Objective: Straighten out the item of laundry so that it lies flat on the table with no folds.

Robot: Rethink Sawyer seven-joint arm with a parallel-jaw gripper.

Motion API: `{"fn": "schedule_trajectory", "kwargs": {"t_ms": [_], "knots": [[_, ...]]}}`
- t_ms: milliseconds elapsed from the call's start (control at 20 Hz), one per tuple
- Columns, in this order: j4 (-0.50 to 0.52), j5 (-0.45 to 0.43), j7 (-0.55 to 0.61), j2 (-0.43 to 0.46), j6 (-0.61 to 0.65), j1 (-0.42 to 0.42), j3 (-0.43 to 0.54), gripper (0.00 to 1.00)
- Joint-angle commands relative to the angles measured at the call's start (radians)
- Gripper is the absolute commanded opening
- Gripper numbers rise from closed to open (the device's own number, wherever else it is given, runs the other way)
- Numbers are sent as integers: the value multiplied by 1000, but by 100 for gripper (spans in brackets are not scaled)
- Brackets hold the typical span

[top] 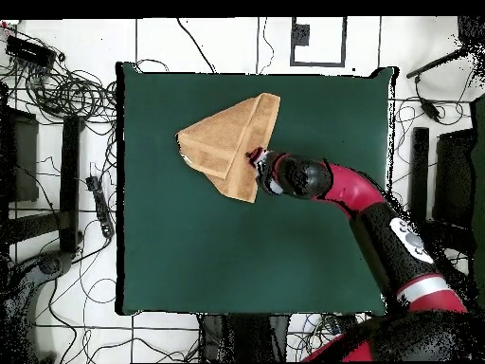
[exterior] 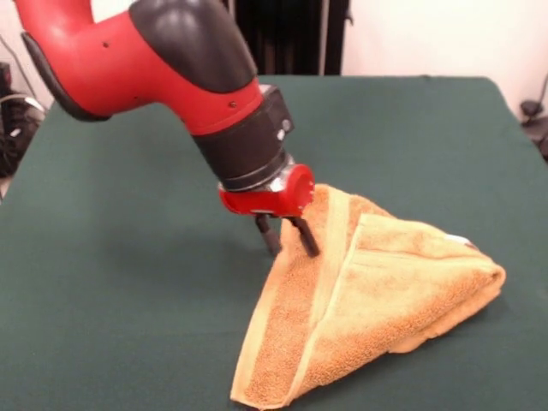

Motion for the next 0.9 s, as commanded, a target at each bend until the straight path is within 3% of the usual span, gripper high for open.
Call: {"fn": "schedule_trajectory", "kwargs": {"t_ms": [50,350,500,900], "knots": [[-27,-78,-88,6,145,168,-85,100],[-148,-194,61,-51,197,373,-356,100],[-196,-224,101,-45,217,427,-445,100],[-215,-184,45,-19,187,415,-457,100]]}}
